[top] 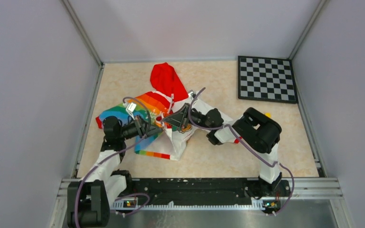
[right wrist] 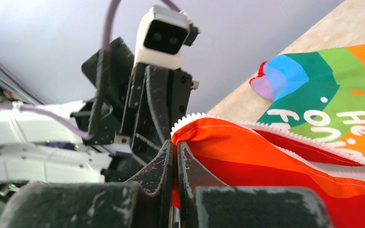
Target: Zip up the jacket
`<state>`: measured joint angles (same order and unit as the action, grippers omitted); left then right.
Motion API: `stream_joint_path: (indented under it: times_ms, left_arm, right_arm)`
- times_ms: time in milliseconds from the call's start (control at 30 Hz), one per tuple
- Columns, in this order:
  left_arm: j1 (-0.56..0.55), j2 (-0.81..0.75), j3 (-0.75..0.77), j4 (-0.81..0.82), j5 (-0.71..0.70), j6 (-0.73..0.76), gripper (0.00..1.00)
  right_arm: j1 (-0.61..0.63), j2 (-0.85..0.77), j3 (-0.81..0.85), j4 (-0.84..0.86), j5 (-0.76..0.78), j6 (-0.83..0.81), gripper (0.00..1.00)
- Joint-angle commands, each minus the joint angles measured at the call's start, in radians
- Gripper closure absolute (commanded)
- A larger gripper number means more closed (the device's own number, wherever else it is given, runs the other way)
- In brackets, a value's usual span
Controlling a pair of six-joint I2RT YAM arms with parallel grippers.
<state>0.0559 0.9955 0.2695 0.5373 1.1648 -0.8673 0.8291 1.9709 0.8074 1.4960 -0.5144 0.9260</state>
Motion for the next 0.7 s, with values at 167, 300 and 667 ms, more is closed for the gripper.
stream_joint_path:
  times_ms: [167,300,667]
  left_arm:
    - [-0.053,-0.092,0.03,-0.146,-0.016,0.133,1.0]
    - [-0.052,-0.088,0.05,-0.168,-0.038,0.137,1.0]
    - [-0.053,-0.383,0.167,-0.673,-0.24,0.313,0.34]
  right_arm:
    - [-0.003,0.107,0.158,0.226,0.035,0.311,1.0]
    - [-0.006,0.109,0.145,0.228,-0.009,0.307,1.0]
    - [-0.048,0.061,0.082,0.228,-0.174,0.112,1.0]
